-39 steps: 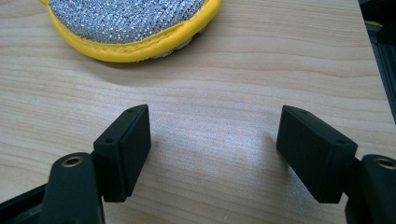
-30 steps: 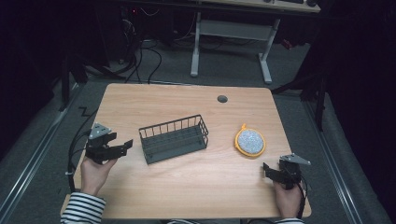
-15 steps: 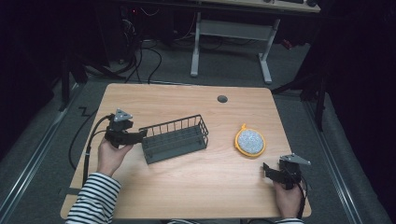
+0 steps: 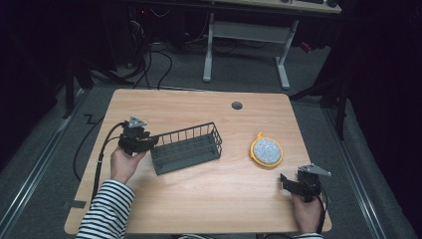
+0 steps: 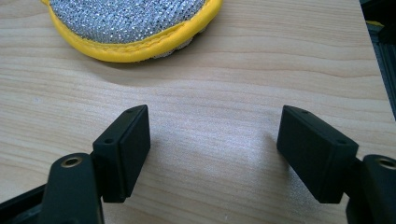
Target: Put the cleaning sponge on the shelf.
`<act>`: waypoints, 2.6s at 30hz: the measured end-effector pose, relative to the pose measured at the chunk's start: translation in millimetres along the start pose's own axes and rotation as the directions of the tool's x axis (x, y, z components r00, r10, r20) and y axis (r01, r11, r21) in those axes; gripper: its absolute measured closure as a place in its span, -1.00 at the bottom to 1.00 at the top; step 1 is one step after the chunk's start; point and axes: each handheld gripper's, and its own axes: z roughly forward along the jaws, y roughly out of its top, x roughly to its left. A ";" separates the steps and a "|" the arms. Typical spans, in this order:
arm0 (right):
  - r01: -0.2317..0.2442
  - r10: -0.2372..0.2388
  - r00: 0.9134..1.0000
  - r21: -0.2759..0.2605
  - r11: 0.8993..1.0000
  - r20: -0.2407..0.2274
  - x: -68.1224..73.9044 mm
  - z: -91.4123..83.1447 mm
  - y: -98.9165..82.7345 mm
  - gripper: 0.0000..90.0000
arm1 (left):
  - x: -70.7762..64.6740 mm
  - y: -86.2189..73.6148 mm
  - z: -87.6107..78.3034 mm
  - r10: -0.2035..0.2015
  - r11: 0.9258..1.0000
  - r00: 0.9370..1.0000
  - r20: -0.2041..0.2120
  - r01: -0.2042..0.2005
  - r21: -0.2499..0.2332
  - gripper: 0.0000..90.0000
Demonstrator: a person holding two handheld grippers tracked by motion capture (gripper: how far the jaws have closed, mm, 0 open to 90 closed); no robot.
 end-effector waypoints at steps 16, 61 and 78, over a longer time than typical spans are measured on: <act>0.003 -0.003 1.000 0.000 1.000 -0.003 0.0 0.0 0.0 -0.43 | -15.7 4.4 11.2 -0.014 1.000 1.000 -0.004 0.014 -0.004 0.41; 0.004 -0.004 1.000 -0.001 1.000 -0.009 0.2 -0.2 -0.1 -0.42 | -53.8 30.1 10.1 -0.005 0.997 0.999 0.036 0.008 -0.083 -0.32; 0.006 -0.006 1.000 0.002 1.000 -0.007 0.3 -0.3 0.0 -0.42 | -23.7 0.5 -34.3 -0.056 0.990 0.998 -0.006 0.054 -0.133 -0.31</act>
